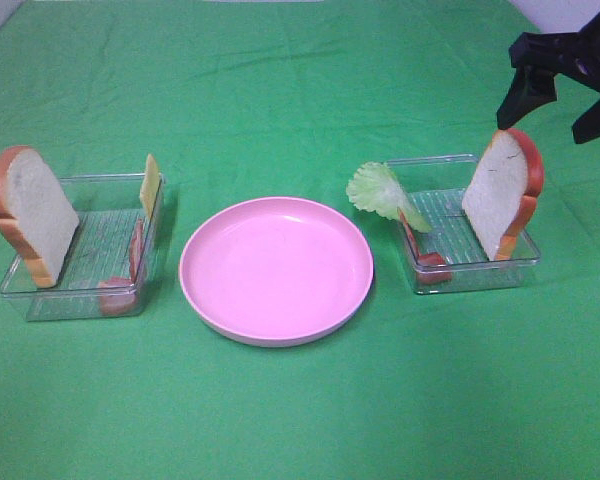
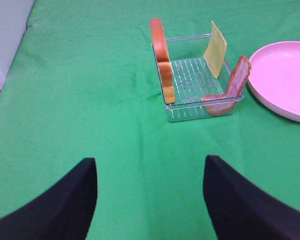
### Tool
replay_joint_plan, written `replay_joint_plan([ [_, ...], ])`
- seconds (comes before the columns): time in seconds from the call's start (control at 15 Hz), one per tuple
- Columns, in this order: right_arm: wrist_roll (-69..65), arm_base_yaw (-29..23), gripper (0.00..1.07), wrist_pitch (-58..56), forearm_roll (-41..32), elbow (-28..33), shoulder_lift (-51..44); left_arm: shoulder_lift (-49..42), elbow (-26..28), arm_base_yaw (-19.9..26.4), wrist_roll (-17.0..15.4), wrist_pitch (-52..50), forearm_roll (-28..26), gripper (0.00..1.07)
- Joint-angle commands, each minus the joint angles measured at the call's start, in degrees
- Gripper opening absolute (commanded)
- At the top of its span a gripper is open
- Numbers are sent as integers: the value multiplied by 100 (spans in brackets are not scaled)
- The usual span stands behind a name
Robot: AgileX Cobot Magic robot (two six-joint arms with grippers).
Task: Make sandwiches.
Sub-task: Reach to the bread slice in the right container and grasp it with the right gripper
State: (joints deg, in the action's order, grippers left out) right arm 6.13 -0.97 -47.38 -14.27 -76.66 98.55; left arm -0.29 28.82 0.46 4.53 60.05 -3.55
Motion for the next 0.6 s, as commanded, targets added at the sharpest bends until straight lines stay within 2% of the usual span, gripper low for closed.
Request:
replay_joint_plan([
  [0.07,11,34,78,-384,92,-602,561,-103,-11,6,-11,-52,11,60],
  [0.13,11,34,78,-384,92,-602,561,-103,-11,6,-11,-52,11,60],
  [0.27,11,34,78,-653,103,-1054,1180,-103,-11,6,-11,-52,11,60],
  [0.4,11,34,77,-636,149,-1100,1547,-103,-11,6,-11,-52,11,60],
  [0.47,11,34,73,-705,149,-1100,1736,-103,-11,6,-11,-52,11,60],
  [0.53,11,34,63,-705,149,-1100,1742,-103,-11,6,-11,-52,11,60],
  [0.6,11,34,63,-705,149,-1100,1742,-103,-11,6,-11,-52,11,60],
])
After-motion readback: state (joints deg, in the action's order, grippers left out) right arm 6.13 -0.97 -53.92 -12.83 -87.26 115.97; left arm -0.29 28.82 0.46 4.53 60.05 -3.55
